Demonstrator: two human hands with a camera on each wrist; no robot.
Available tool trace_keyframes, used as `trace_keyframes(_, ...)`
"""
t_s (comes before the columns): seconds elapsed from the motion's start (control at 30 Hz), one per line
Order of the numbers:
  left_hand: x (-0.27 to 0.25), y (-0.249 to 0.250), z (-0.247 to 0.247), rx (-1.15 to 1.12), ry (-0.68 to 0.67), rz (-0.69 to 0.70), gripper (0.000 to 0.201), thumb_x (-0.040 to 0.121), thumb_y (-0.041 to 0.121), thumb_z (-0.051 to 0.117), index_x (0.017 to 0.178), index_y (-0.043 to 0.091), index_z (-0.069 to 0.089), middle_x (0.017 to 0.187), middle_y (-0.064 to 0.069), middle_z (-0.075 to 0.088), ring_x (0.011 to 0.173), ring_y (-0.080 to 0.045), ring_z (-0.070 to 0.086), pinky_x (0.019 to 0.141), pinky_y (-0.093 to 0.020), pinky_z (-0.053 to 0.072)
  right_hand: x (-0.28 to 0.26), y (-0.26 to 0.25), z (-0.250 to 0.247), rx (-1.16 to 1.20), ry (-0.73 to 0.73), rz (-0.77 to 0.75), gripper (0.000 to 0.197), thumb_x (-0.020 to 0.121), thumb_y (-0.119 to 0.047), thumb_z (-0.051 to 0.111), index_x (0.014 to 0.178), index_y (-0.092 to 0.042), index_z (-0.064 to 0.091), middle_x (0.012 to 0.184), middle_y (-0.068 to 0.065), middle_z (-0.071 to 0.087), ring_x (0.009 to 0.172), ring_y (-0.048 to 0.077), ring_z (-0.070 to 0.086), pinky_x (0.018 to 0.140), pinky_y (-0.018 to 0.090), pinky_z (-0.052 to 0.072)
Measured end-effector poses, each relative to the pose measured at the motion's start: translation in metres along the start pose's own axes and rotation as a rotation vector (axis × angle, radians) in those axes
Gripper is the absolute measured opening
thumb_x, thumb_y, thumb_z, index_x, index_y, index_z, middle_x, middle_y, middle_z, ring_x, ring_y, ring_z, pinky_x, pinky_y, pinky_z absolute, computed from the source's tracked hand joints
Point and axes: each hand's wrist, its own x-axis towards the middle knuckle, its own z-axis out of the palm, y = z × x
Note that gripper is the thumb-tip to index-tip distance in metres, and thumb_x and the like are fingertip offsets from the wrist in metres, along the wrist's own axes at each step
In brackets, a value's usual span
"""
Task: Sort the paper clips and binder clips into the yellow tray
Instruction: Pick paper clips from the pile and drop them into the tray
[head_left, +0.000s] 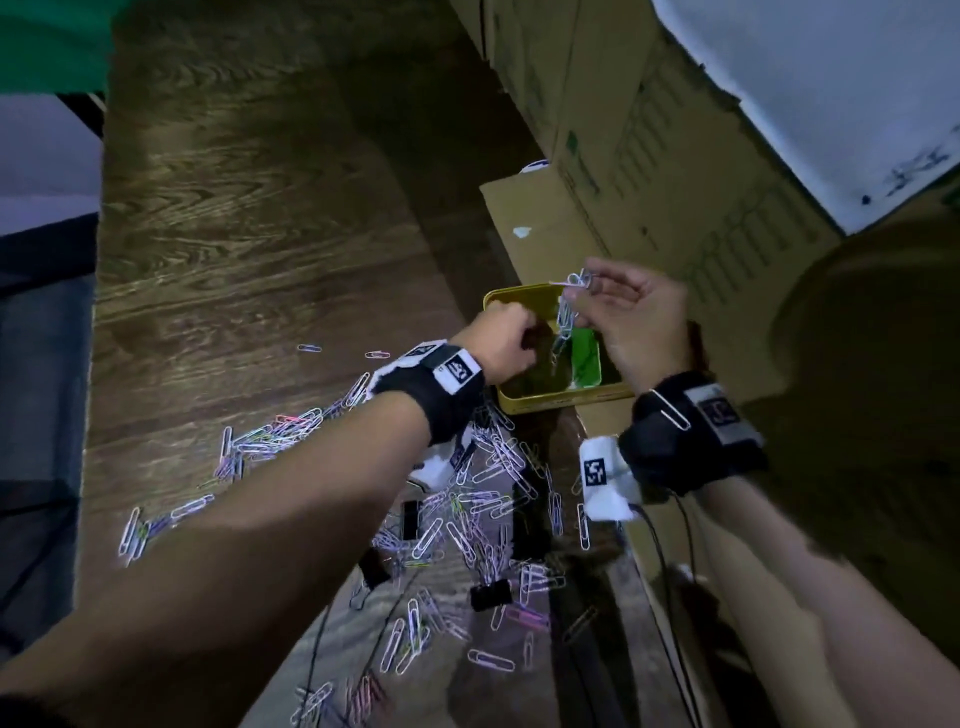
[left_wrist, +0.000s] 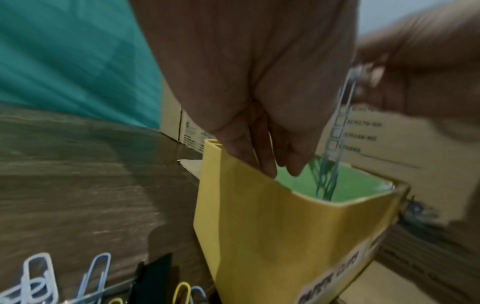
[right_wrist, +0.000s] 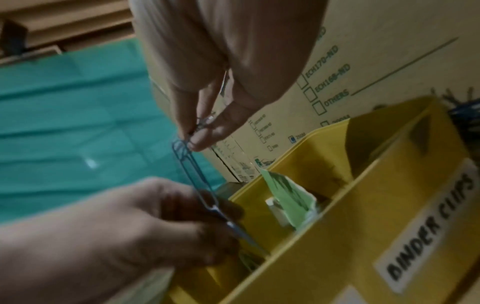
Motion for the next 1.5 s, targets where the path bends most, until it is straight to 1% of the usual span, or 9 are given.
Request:
trace_keyframes(0.13, -0.027, -0.011, -0.003, -0.220, 0.269, 0.090, 0.020, 0.087, 0.010, 0.055, 0.101, 0.014, 0.069, 0.097, -0.004, 0.070, 0.086, -0.016, 0.063, 0.081, -0.022, 0.048, 0.007, 0.023, 0.008, -0.387, -0.056, 0.019, 0.036, 0.080, -0.010, 0.072, 0.115, -0.015, 0.062, 0.096, 0.001, 0.068, 0.086, 0.013, 0.066, 0.079, 0.032, 0.057)
trace_keyframes(0.23, -0.054, -0.025, 0.007, -0.229, 0.408, 0.123, 0.020, 0.086, 0.005, 0.055, 0.095, 0.014, 0.071, 0.096, -0.001, 0.070, 0.082, -0.012, 0.062, 0.080, -0.025, 0.050, 0.002, 0.033, 0.015, -0.714, -0.300, 0.008, 0.039, 0.084, -0.015, 0.068, 0.122, -0.018, 0.060, 0.115, 0.005, 0.065, 0.100, 0.016, 0.062, 0.089, 0.033, 0.053)
trace_keyframes(0.43, -0.079, -0.077, 0.047, 0.148, 0.071, 0.120, 0.036, 0.089, 0.025, 0.055, 0.125, 0.021, 0.052, 0.127, -0.004, 0.051, 0.116, -0.019, 0.048, 0.100, -0.038, 0.042, -0.030, 0.030, 0.004, -0.715, -0.384, -0.144, 0.025, 0.088, -0.015, 0.063, 0.113, -0.017, 0.066, 0.116, 0.001, 0.066, 0.095, 0.009, 0.063, 0.080, 0.024, 0.053)
trace_keyframes(0.63, -0.107, -0.091, 0.067, 0.462, -0.232, 0.175, 0.035, 0.089, 0.035, 0.051, 0.121, 0.024, 0.042, 0.126, -0.001, 0.042, 0.111, -0.016, 0.044, 0.098, -0.041, 0.040, -0.075, 0.057, -0.021, -0.662, -0.500, -0.101, 0.015, 0.086, -0.016, 0.065, 0.101, -0.013, 0.068, 0.088, -0.007, 0.066, 0.066, -0.010, 0.054, 0.063, 0.007, 0.039)
trace_keyframes(0.73, -0.106, -0.091, 0.056, 0.413, -0.176, 0.172, 0.039, 0.088, 0.050, 0.046, 0.118, 0.026, 0.046, 0.121, 0.003, 0.044, 0.110, -0.014, 0.044, 0.099, -0.041, 0.035, -0.081, 0.081, -0.036, -0.888, -0.355, 0.021, 0.023, 0.085, -0.018, 0.066, 0.108, -0.013, 0.067, 0.111, 0.005, 0.061, 0.094, 0.008, 0.054, 0.084, 0.016, 0.037)
trace_keyframes(0.87, -0.066, -0.078, 0.041, 0.241, 0.083, 0.042, 0.049, 0.090, 0.033, 0.051, 0.136, 0.023, 0.036, 0.138, -0.006, 0.040, 0.121, -0.025, 0.043, 0.097, -0.047, 0.040, -0.090, 0.102, -0.038, -1.170, -0.304, 0.193, 0.057, 0.085, -0.037, 0.063, 0.136, -0.022, 0.043, 0.142, 0.011, 0.032, 0.130, 0.028, 0.029, 0.101, 0.033, 0.034)
trace_keyframes(1.07, -0.028, -0.073, 0.043, 0.342, -0.134, -0.052, 0.044, 0.087, 0.018, 0.060, 0.129, 0.012, 0.048, 0.128, -0.011, 0.044, 0.112, -0.033, 0.051, 0.091, -0.043, 0.047, -0.107, 0.115, -0.018, -1.330, -0.411, 0.179, 0.061, 0.085, -0.053, 0.055, 0.137, -0.027, 0.037, 0.141, 0.008, 0.028, 0.127, 0.027, 0.028, 0.104, 0.040, 0.036)
trace_keyframes(1.27, -0.047, -0.088, 0.034, 0.204, -0.071, -0.047, 0.048, 0.083, 0.024, 0.066, 0.127, 0.018, 0.048, 0.124, -0.008, 0.041, 0.104, -0.028, 0.054, 0.089, -0.040, 0.049, -0.108, 0.120, -0.003, -1.032, -0.470, 0.127, 0.055, 0.085, -0.028, 0.066, 0.135, -0.020, 0.043, 0.144, 0.009, 0.026, 0.129, 0.026, 0.037, 0.107, 0.036, 0.038)
trace_keyframes(1.5, -0.048, -0.109, 0.004, 0.484, -0.134, -0.201, 0.062, 0.078, 0.028, 0.067, 0.134, 0.023, 0.040, 0.123, -0.011, 0.043, 0.114, -0.029, 0.043, 0.096, -0.045, 0.042, -0.108, 0.116, 0.013, -1.231, -0.429, 0.133, 0.081, 0.084, -0.047, 0.062, 0.146, -0.017, 0.021, 0.144, 0.015, 0.026, 0.133, 0.032, 0.026, 0.109, 0.043, 0.029)
